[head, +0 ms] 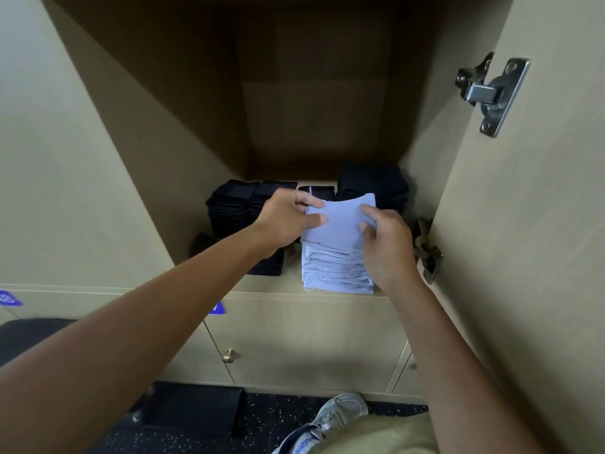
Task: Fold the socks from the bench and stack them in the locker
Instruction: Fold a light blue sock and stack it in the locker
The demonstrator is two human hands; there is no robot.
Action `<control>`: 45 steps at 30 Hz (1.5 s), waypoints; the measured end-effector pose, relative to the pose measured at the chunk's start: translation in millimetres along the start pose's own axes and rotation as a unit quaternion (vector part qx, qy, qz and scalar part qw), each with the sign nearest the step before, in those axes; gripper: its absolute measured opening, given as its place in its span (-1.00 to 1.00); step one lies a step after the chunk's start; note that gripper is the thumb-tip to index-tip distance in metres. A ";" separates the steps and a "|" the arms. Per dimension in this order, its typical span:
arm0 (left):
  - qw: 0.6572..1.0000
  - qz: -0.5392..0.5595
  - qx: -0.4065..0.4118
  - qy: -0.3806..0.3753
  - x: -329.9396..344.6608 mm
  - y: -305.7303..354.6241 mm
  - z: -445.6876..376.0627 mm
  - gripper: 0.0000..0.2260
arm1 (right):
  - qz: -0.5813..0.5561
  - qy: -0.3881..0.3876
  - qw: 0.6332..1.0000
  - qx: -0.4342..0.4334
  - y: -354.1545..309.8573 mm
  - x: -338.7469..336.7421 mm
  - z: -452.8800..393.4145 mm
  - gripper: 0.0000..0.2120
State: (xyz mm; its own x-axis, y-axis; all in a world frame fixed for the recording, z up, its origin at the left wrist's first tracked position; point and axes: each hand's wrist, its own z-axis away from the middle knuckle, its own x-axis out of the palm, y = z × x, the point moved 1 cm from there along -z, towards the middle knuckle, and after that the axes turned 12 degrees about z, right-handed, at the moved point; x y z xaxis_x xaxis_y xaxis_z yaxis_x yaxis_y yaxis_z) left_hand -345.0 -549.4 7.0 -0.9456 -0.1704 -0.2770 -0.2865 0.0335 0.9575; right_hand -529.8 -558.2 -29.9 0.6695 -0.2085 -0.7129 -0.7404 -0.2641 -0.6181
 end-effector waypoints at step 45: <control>0.928 -0.363 0.054 0.070 -114.9 -47.5 212.1 -0.82 | 0.069 -0.171 0.953 -0.240 -79.8 27.3 90.4 -0.84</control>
State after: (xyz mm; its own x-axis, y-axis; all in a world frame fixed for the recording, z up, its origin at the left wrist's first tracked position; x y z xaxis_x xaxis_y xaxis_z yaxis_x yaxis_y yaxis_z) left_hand -255.5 -322.5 -23.8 -0.4701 -0.3125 -0.8254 -0.8611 -0.0426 0.5066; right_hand -457.8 -457.7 -30.0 0.4488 0.0259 -0.8933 -0.6525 -0.6735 -0.3474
